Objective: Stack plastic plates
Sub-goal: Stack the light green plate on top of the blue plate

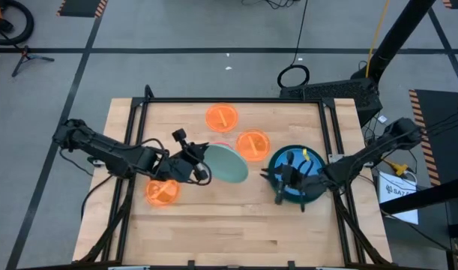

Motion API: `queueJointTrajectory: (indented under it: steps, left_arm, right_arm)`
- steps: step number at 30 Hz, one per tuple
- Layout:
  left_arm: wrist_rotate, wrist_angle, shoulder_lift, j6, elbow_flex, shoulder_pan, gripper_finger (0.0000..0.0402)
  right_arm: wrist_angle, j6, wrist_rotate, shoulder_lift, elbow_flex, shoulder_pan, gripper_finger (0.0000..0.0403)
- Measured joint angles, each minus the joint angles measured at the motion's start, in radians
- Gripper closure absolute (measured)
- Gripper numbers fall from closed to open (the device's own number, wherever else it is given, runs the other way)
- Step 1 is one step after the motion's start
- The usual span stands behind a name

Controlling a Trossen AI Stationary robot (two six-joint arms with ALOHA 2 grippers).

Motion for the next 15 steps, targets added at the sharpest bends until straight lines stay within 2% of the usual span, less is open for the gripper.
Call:
queueJointTrajectory:
  steps: [5,10,15]
  left_arm:
    - [0.000,-0.003,0.003,0.018,0.000,0.030,0.0392]
    - [0.001,-0.028,0.005,-0.014,0.000,0.054,0.0392]
    - [-0.056,-0.053,0.004,-0.055,0.000,0.062,0.0392]
  right_arm:
    - [0.170,0.013,0.139,0.132,0.000,-0.005,0.0332]
    - [0.325,-0.028,0.181,0.222,0.005,-0.015,0.0332]
    - [0.333,-0.066,0.214,0.262,0.071,-0.038,0.0327]
